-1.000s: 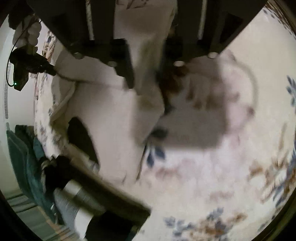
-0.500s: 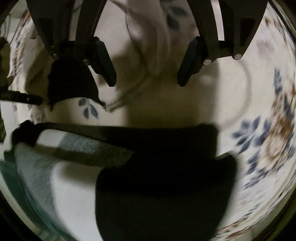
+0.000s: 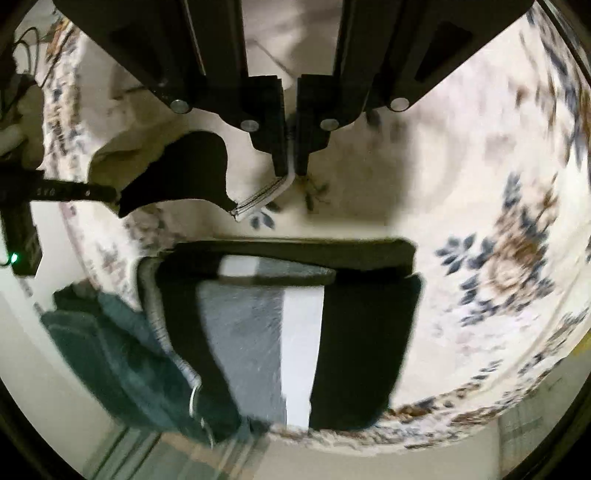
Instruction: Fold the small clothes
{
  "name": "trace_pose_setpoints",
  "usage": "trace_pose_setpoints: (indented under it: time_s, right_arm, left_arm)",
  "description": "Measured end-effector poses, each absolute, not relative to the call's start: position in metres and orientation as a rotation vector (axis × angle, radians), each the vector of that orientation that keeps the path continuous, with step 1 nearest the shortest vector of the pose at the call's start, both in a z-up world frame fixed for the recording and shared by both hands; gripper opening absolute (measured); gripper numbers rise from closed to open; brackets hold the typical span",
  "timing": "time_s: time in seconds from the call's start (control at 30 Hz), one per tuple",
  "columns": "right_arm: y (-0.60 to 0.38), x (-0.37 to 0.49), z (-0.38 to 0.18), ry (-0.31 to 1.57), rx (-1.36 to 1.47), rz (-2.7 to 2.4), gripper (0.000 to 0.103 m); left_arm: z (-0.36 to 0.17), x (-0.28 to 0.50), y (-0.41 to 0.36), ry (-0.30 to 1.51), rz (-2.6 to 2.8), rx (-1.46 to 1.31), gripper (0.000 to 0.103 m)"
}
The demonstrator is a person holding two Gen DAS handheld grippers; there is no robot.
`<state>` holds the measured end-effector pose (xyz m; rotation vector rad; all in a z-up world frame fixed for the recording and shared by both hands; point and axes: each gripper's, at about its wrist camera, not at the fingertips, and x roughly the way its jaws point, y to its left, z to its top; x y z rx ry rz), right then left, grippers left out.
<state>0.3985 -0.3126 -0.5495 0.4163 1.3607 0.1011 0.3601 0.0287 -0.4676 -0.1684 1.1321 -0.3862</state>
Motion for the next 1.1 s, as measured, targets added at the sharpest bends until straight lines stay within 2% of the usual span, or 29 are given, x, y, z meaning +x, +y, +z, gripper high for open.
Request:
trace_pose_setpoints:
  time_s: [0.17,0.3,0.47,0.57,0.63,0.67,0.7,0.73,0.8,0.83,0.87,0.97,1.1]
  right_arm:
    - [-0.314,0.316,-0.513,1.326,0.441,0.142,0.005]
    - [-0.316,0.247,-0.503,1.348,0.434,0.166,0.005]
    - [-0.312,0.173,-0.534,1.454,0.398,0.196,0.005]
    - [-0.311,0.14,-0.565,1.587,0.367,0.23,0.005]
    - [-0.312,0.127,-0.577,1.653,0.327,0.231,0.012]
    - [-0.313,0.12,-0.583,1.705,0.307,0.25,0.015]
    - [-0.315,0.116,-0.586,1.73,0.301,0.252,0.017]
    - [-0.321,0.112,-0.588,1.755,0.309,0.249,0.023]
    - [-0.339,0.11,-0.585,1.74,0.387,0.22,0.036]
    - [-0.351,0.112,-0.583,1.715,0.447,0.19,0.049]
    - [-0.367,0.118,-0.581,1.67,0.546,0.149,0.056]
    - [-0.403,0.141,-0.585,1.535,0.814,0.072,0.057]
    - [-0.424,0.17,-0.62,1.447,1.119,0.007,0.057]
  left_arm:
    - [-0.443,0.297,0.054,1.135,-0.363,-0.285,0.002]
    - [-0.448,0.24,0.062,1.196,-0.328,-0.365,0.002]
    - [-0.481,0.18,0.073,1.316,-0.287,-0.414,0.003]
    - [-0.497,0.157,0.082,1.398,-0.283,-0.443,0.005]
    - [-0.502,0.147,0.094,1.449,-0.258,-0.482,0.007]
    - [-0.5,0.144,0.1,1.453,-0.246,-0.492,0.009]
    - [-0.498,0.142,0.106,1.451,-0.233,-0.503,0.02]
    - [-0.495,0.143,0.112,1.44,-0.22,-0.517,0.038]
    - [-0.49,0.153,0.123,1.394,-0.189,-0.543,0.06]
    - [-0.489,0.16,0.126,1.37,-0.182,-0.556,0.061]
    - [-0.49,0.17,0.127,1.351,-0.187,-0.57,0.061]
    - [-0.512,0.214,0.12,1.335,-0.203,-0.593,0.061]
    - [-0.546,0.261,0.101,1.36,-0.231,-0.584,0.061]
